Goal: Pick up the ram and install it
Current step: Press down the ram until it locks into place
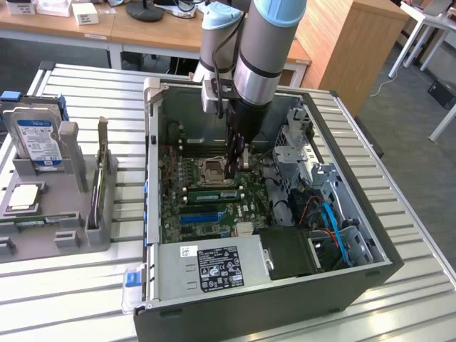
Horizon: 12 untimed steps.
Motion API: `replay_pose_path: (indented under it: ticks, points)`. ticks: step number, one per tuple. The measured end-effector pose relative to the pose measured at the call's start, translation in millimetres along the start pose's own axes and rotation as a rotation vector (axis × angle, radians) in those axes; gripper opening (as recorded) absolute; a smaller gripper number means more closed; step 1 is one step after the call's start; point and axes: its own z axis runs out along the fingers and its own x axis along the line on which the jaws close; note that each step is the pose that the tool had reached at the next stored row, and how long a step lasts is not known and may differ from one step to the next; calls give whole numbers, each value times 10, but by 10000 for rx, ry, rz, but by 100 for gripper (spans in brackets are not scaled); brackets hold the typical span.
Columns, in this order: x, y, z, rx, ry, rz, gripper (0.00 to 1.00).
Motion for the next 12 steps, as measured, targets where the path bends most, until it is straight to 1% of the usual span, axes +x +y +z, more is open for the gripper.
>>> replay_pose_path:
  ticks: [1, 2, 8, 12]
  points:
    - [0, 0, 0, 0, 0, -1, 11]
    - [0, 0, 0, 0, 0, 0, 11]
    - [0, -3, 0, 0, 1, -1, 11]
    - [0, -70, -3, 0, 1, 1, 11]
